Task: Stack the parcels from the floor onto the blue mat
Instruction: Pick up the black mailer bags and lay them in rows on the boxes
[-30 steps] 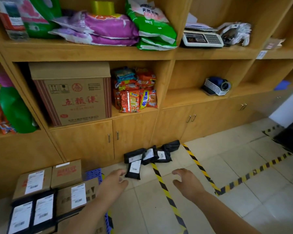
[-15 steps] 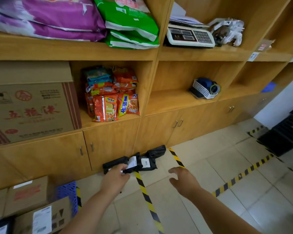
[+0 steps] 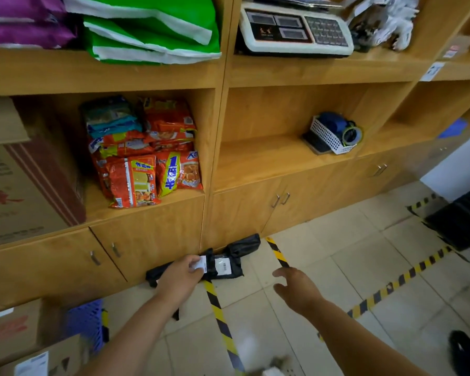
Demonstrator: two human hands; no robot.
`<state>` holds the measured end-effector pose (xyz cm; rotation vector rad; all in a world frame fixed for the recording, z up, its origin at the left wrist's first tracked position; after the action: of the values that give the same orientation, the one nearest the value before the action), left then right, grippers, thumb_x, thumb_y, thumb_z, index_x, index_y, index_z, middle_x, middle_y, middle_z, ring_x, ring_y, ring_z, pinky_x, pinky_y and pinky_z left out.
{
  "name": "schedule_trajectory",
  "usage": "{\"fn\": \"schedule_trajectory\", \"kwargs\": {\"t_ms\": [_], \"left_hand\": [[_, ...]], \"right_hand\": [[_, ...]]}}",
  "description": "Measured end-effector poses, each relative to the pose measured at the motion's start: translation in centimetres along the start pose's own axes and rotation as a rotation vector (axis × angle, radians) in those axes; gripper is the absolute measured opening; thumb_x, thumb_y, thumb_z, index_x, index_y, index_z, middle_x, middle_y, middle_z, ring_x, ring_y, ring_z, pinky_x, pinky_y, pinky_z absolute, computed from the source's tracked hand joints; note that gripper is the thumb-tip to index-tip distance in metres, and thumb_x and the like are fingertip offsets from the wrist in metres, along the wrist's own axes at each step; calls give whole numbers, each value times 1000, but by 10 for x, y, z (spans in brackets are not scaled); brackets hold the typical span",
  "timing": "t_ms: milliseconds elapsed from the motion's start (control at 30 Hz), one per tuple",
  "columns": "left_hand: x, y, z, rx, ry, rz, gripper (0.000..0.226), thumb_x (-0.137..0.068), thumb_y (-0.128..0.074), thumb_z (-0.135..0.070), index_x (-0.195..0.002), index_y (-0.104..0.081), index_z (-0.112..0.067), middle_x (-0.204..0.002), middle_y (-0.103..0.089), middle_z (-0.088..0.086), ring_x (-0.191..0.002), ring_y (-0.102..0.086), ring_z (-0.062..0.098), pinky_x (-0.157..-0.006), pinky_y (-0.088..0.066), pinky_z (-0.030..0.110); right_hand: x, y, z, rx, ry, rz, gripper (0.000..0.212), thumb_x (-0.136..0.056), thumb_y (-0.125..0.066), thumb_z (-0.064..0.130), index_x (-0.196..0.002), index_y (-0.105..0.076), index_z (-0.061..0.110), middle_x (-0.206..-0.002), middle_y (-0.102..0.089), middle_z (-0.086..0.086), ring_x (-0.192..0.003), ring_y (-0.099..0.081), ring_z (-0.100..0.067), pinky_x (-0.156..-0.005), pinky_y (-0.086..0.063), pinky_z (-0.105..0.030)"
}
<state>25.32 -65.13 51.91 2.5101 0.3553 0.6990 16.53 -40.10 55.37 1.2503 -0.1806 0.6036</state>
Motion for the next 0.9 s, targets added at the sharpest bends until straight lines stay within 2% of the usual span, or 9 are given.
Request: {"fn": "schedule_trajectory", "kwargs": {"t_ms": [67, 233, 333, 433, 633, 767, 900], "left_hand": [[-12, -14, -8, 39, 36, -36, 39, -92, -52, -25, -131, -51, -20, -130, -56, -2, -111, -54, 15, -84, -50, 33], [-42, -64, -33, 101, 140, -156, 40, -92, -54, -22, -131, -52, -18, -133, -55, -2, -118, -52, 13, -90, -38, 24], [-60, -100, -42, 173, 238, -201, 38, -91, -53, -22, -129, -54, -20, -127, -58, -4, -113, -55, 14, -95, -41, 27], [-84, -137, -39, 244, 276, -237, 39, -91, -54, -23, -130, -54, -21, -121, -60, -4, -107, -57, 11, -92, -45, 29], [-146, -201, 5, 363, 359, -322, 38, -92, -56, -21, -129, -54, -21, -123, -57, -8, -100, -56, 5, -82, -43, 21], [-174, -249, 63, 399, 423, -327, 38, -92, -56, -23, -130, -53, -23, -123, -57, -10, -104, -55, 6, -88, -49, 26], [-208, -296, 125, 404, 471, -316, 37, -92, -56, -25, -129, -52, -24, -122, -57, -9, -104, -55, 5, -88, -49, 26]], "right_hand": [[-27, 8, -14, 17, 34, 32, 37, -93, -52, 23, -130, -53, 19, -134, -54, 0, -121, -51, -15, -98, -42, -24], [-98, 28, -49, 90, 176, 140, 38, -95, -50, 23, -133, -50, 19, -135, -52, 0, -122, -49, -15, -96, -38, -20], [-140, 29, -73, 146, 240, 205, 39, -96, -49, 24, -135, -49, 20, -138, -50, 1, -127, -45, -15, -100, -38, -23], [-180, 13, -96, 216, 300, 295, 41, -96, -49, 25, -137, -47, 21, -141, -47, 2, -129, -42, -14, -102, -36, -21], [-264, -63, -129, 272, 308, 464, 45, -96, -47, 25, -141, -40, 25, -143, -42, 3, -129, -41, -13, -105, -35, -22], [-320, -135, -136, 271, 302, 512, 50, -96, -47, 23, -144, -34, 23, -145, -40, 0, -131, -39, -15, -105, -34, -21], [-375, -212, -148, 279, 292, 520, 59, -95, -50, 24, -148, -26, 22, -149, -35, -3, -135, -36, -17, -108, -32, -25]]}}
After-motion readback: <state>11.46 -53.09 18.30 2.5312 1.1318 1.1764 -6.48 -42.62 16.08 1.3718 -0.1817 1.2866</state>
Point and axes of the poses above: each hand's wrist, its own x-axis away from the middle knuckle, its own y-axis out of the back of the hand, z = x × y, the point moved 6 cm from there along -x, towards the middle knuckle
